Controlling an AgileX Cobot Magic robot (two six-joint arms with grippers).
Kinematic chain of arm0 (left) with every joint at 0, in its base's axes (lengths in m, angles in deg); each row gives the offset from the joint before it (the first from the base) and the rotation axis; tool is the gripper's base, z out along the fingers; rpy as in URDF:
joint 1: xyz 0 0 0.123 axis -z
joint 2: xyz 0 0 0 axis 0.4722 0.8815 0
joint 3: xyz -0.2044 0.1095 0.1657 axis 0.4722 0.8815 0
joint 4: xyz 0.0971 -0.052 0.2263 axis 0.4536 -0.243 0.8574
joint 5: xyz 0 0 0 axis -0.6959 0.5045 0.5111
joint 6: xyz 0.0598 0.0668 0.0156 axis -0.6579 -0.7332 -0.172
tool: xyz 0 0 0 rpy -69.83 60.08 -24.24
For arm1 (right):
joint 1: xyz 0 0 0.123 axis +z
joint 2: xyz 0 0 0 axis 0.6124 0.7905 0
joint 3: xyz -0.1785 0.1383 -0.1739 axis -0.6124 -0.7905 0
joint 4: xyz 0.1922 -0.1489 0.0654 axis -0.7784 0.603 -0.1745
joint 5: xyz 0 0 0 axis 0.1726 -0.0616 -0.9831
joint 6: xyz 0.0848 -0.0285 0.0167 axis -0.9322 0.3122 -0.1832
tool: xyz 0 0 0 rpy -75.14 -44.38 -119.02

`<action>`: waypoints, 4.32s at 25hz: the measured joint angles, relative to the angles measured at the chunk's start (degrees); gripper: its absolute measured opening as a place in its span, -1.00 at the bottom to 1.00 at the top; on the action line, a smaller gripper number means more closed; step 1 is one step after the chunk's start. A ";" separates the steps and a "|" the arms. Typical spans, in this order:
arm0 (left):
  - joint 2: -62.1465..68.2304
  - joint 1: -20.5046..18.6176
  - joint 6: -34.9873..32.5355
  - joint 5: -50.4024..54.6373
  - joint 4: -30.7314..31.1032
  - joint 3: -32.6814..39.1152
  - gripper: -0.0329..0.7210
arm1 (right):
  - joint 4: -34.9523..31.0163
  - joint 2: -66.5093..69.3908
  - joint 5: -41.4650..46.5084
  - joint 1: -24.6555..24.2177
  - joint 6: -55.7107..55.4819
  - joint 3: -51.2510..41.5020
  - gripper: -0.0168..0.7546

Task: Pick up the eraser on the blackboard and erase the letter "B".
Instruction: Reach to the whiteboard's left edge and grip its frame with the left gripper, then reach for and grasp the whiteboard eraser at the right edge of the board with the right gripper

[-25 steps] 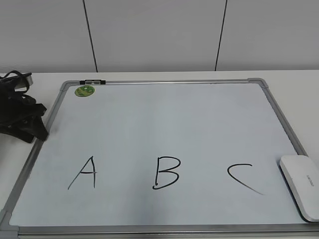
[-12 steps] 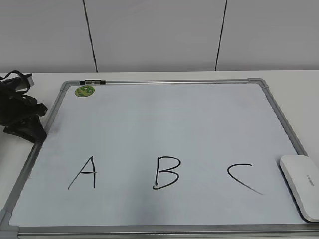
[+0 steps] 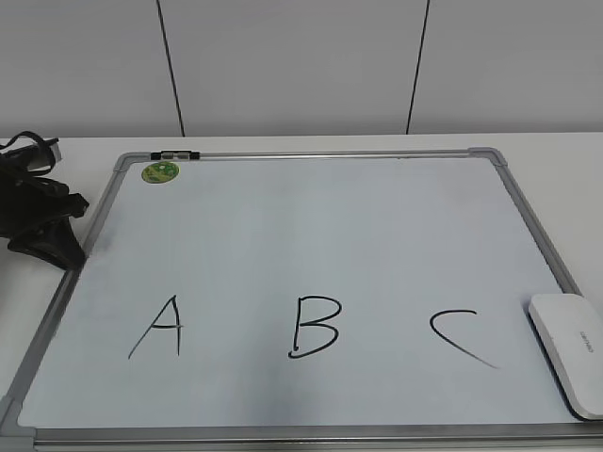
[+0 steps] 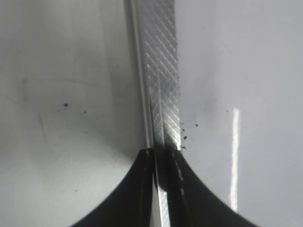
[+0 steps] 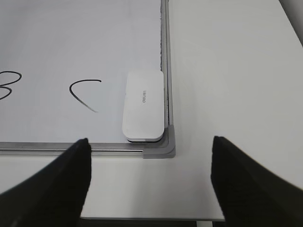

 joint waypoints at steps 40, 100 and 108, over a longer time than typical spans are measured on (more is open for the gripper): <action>0.00 0.00 0.13 0.35 -0.09 0.00 -0.82 | -6.06 67.91 -17.10 0.00 3.83 10.38 0.77; 0.00 0.00 0.13 0.34 -0.09 0.00 -0.82 | -6.42 94.06 -26.25 0.00 5.54 15.79 0.43; 0.00 0.00 0.13 0.34 -0.09 0.00 -0.82 | -6.42 94.46 -25.18 0.00 5.58 16.63 0.42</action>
